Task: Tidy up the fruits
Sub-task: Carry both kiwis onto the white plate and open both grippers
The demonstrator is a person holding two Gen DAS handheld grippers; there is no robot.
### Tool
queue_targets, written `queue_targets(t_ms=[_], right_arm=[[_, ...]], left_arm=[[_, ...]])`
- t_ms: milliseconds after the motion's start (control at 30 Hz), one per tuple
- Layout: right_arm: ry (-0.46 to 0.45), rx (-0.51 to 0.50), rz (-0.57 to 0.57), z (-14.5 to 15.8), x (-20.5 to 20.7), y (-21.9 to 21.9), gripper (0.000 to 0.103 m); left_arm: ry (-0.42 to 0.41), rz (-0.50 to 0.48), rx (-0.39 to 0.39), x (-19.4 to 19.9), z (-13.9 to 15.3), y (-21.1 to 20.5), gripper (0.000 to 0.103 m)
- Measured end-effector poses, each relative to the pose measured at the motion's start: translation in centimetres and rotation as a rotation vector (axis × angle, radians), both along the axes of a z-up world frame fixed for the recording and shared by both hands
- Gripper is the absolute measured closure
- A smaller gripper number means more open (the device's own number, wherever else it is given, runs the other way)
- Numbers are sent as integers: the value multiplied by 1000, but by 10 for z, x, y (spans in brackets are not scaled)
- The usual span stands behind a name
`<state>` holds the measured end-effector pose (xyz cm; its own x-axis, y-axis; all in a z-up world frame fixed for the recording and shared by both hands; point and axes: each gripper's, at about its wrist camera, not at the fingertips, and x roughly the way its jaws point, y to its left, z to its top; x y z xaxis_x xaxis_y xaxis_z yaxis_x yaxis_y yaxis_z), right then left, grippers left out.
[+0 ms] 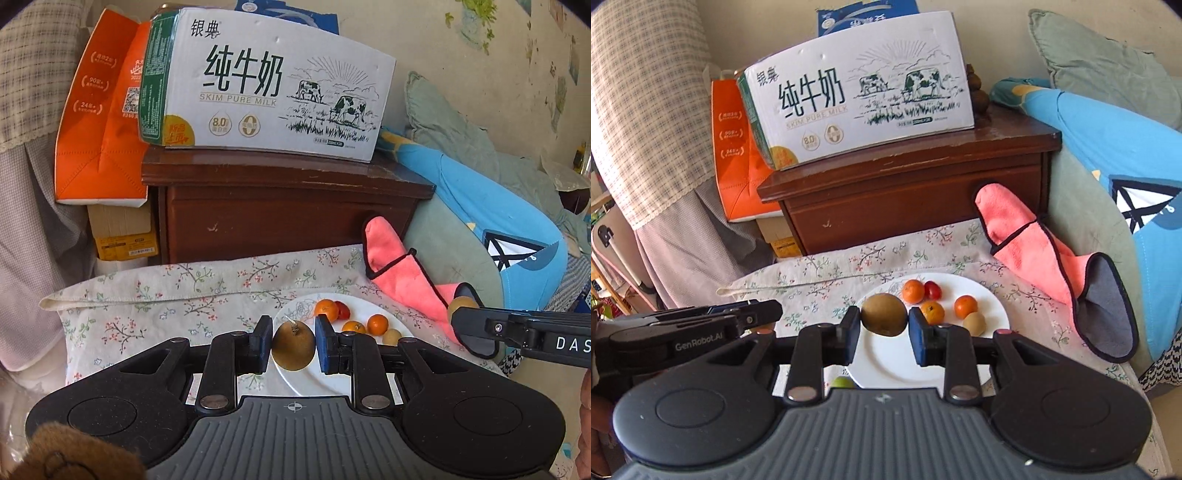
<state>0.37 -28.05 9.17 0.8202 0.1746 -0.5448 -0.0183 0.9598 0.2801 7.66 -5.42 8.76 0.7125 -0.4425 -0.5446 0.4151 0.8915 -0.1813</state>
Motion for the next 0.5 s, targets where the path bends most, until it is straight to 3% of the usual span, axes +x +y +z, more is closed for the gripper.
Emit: queue_targets(t_ms=[200, 500], right_arm=[[-11, 62, -84, 5, 7, -29, 74], [203, 164, -159, -49, 29, -30, 74]], left_arm=[[10, -43, -14, 14, -3, -14, 81], [125, -103, 5, 30, -47, -33, 80]])
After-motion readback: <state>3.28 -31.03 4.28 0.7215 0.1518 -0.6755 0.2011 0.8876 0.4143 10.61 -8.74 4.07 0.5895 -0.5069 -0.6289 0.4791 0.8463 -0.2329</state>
